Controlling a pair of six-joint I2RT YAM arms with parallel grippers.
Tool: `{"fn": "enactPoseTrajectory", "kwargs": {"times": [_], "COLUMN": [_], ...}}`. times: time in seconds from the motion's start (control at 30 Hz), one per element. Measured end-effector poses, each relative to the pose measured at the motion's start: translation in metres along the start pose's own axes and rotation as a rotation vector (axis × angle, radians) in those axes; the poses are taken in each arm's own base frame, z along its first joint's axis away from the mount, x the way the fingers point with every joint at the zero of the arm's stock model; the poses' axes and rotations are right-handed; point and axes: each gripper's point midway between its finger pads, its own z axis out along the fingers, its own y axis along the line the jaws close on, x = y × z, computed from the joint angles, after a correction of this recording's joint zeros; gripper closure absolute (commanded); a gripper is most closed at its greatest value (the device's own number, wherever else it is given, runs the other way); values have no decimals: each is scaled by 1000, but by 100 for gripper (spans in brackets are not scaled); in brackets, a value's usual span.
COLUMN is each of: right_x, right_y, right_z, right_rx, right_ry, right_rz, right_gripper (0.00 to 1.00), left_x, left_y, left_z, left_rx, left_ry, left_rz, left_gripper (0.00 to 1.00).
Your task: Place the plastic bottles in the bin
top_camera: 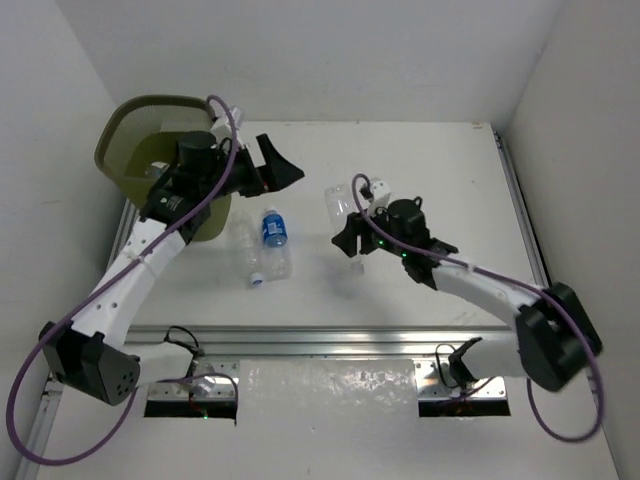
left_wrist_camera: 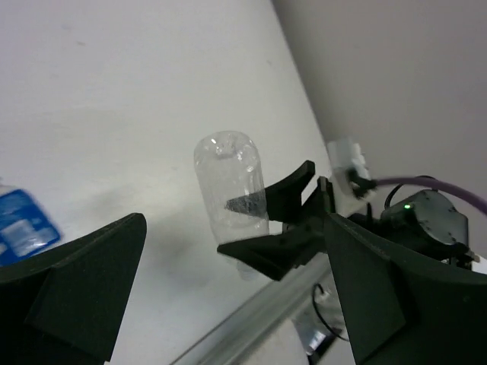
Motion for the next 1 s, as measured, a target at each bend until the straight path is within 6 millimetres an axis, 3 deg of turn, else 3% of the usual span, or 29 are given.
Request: {"fn": "enactPoseTrajectory", "kwargs": {"times": [0.17, 0.33, 0.4, 0.43, 0.47, 0.5, 0.53, 0.6, 0.67, 0.73, 0.8, 0.87, 0.93, 1.0], "right_x": [-52, -76, -79, -81, -82, -84, -87, -89, -91, -94, -90, -80, -64, -47], "right_y": [63, 94, 100, 102, 104, 105, 104, 105, 100, 84, 63, 44, 30, 22], "right_z": [-62, -106, -113, -115, -117, -118, -119, -123, -126, -126, -122, -114, -105, -92], "right_rx": [-294, -426, -449, -457, -461, -462, -455, -453, -408, -308, -188, -96, -33, -8], "right_ry": [-264, -378, -384, -383, -377, -374, -378, -388, -397, -404, -378, -328, -263, -187], "right_rz": [-153, -220, -228, -230, -228, -221, -215, -219, -210, -175, -130, -93, -65, -36], "right_gripper": [83, 81, 77, 71, 62, 12, 1, 1, 1, 1, 1, 1, 1, 1], "left_x": [41, 85, 92, 95, 97, 97, 94, 83, 60, 11, -57, -144, -218, -255], "left_y": [-53, -98, -114, -121, -128, -129, -131, -129, -123, -109, -84, -36, 25, 76], "left_z": [26, 39, 38, 37, 35, 37, 38, 44, 48, 41, 18, -25, -90, -149], "left_rx": [203, 344, 398, 424, 452, 452, 454, 390, 262, 70, -96, -301, -541, -758], "left_ry": [125, 247, 263, 273, 279, 270, 263, 234, 170, 31, -147, -376, -606, -750], "left_rz": [-6, -1, 3, 4, 9, 35, 40, 43, 51, 74, 71, 45, 5, -28], "left_gripper": [0, 4, 23, 71, 96, 100, 100, 100, 100, 100, 100, 99, 87, 79]}}
